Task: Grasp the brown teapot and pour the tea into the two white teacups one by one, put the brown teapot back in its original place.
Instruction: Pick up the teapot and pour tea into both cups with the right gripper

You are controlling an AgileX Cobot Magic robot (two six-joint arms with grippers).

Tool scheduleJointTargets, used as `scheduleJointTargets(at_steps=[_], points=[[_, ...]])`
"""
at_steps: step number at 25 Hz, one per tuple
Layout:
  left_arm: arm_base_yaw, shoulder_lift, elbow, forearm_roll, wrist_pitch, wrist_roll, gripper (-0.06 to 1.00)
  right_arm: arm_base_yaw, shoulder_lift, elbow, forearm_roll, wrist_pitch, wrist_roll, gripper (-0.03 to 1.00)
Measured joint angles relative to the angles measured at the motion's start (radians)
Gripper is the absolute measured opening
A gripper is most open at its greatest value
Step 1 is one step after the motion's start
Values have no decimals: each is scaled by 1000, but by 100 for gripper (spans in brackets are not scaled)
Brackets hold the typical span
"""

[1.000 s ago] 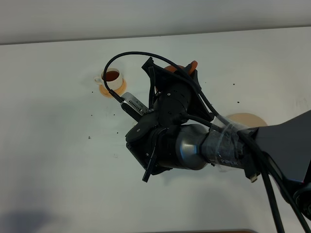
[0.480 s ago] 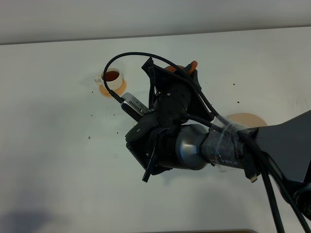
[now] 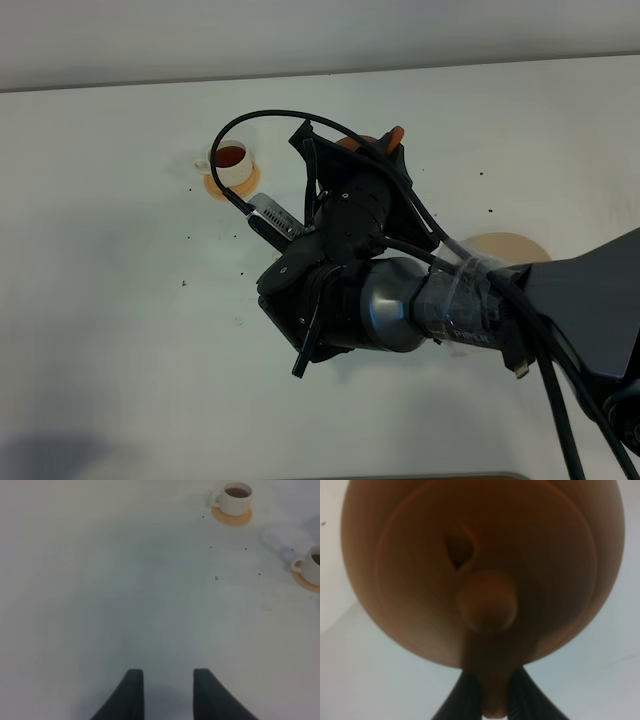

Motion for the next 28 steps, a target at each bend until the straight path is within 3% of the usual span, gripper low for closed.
scheduleJointTargets(at_steps=[28], points=[[0, 0, 0, 0, 0, 0, 25, 1, 0, 0, -50, -19, -33, 9]])
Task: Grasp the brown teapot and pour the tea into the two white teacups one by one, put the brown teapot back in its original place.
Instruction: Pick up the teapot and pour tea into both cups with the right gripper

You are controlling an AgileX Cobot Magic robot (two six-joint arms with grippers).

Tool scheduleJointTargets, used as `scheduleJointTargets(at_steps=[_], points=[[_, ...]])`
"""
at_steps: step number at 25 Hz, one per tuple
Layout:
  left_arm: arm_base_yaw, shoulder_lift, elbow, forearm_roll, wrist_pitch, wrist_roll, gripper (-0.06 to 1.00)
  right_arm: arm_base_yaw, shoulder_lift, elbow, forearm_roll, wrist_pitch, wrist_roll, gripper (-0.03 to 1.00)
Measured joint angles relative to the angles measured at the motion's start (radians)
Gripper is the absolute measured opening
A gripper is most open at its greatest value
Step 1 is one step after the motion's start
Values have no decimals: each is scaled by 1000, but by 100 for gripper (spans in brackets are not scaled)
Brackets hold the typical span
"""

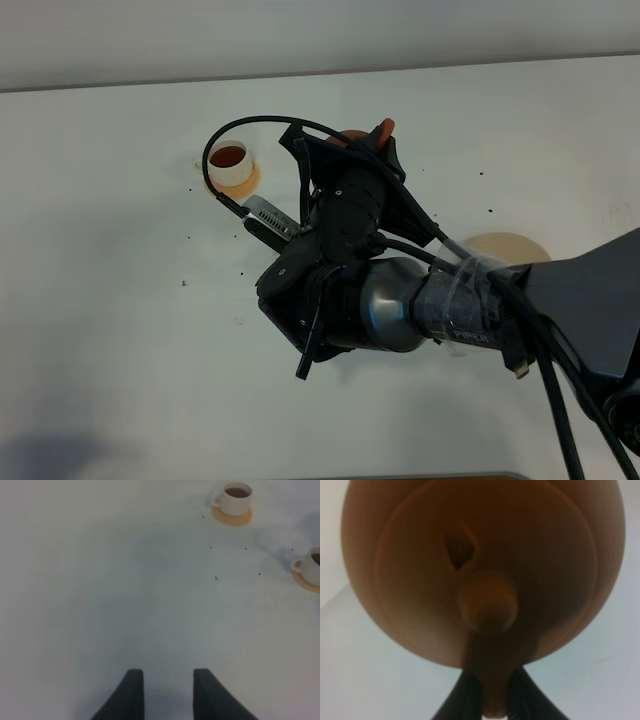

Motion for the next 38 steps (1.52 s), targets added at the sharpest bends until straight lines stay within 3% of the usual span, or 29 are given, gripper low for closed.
scheduleJointTargets(at_steps=[15, 21, 29, 38], points=[[0, 0, 0, 0, 0, 0, 25, 2, 0, 0, -17, -4, 0, 9], [0, 0, 0, 0, 0, 0, 25, 4, 9, 0, 23, -10, 13, 9], [0, 0, 0, 0, 0, 0, 25, 4, 22, -3, 126, -28, 94, 9], [0, 0, 0, 0, 0, 0, 25, -37, 6, -202, 452, 20, 163, 9]])
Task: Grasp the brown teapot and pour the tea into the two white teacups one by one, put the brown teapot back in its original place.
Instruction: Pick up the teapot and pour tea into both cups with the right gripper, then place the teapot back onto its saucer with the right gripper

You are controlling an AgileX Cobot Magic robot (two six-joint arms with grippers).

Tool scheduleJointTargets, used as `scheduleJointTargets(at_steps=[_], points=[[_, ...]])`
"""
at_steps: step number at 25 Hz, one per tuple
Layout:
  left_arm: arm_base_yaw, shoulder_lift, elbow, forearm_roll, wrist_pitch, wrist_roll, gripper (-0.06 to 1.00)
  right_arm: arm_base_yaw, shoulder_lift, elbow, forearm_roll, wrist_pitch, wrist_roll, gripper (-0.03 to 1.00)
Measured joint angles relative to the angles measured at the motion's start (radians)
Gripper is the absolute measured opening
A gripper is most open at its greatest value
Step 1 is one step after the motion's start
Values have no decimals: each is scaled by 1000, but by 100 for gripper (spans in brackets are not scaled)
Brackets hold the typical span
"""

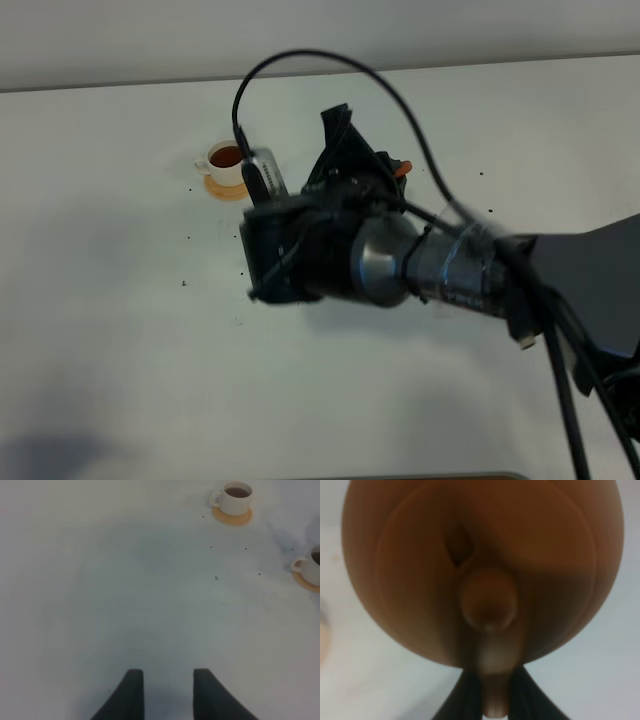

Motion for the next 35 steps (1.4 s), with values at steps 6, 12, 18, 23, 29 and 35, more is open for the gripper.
scheduleJointTargets(at_steps=[6, 12, 18, 23, 29, 35], points=[[0, 0, 0, 0, 0, 0, 25, -69, -46, -166, 323, 8, -1, 9], [0, 0, 0, 0, 0, 0, 25, -172, -64, -195, 640, 18, -1, 9], [0, 0, 0, 0, 0, 0, 25, -249, -65, -158, 781, 20, 11, 9], [0, 0, 0, 0, 0, 0, 25, -282, -65, -80, 845, 21, 15, 9], [0, 0, 0, 0, 0, 0, 25, -287, -65, -3, 858, -27, 15, 9], [0, 0, 0, 0, 0, 0, 25, -296, -73, 2, 860, -19, 15, 9]])
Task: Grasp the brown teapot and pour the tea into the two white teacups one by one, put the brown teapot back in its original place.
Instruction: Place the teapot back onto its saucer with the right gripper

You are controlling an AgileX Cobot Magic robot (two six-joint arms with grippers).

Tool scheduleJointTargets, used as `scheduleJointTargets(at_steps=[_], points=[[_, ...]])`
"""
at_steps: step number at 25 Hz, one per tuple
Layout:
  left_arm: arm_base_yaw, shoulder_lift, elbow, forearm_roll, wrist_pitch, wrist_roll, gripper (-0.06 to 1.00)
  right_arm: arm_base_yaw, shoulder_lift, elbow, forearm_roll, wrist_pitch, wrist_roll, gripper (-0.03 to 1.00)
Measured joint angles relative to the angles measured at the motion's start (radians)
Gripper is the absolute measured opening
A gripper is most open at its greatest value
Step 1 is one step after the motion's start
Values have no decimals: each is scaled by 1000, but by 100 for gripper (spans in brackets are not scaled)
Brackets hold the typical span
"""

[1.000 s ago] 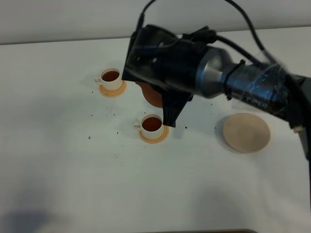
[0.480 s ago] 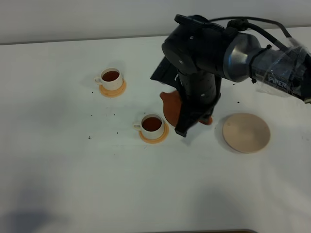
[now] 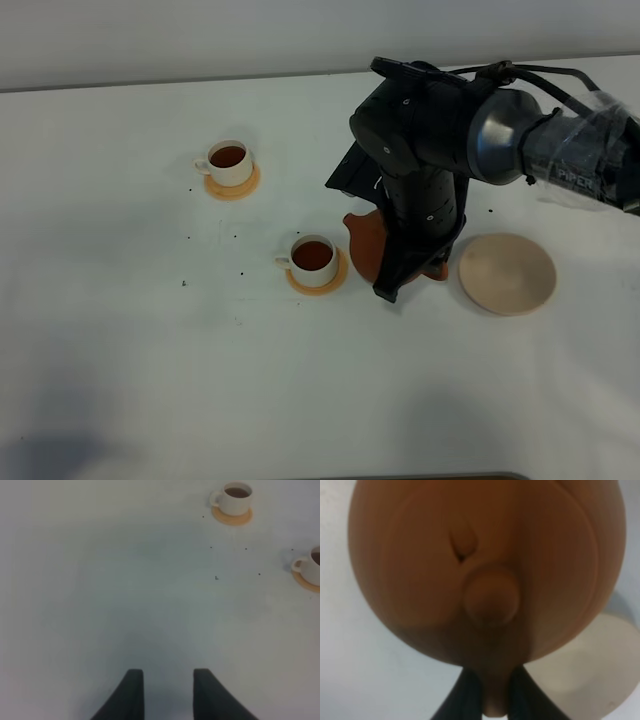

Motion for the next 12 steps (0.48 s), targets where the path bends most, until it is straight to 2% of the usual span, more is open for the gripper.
scheduleJointTargets(at_steps=[6, 12], points=[[0, 0, 0, 0, 0, 0, 25, -16, -95, -5, -1, 34, 33, 9], [0, 0, 0, 0, 0, 0, 25, -111, -208, 35, -2, 34, 99, 9]])
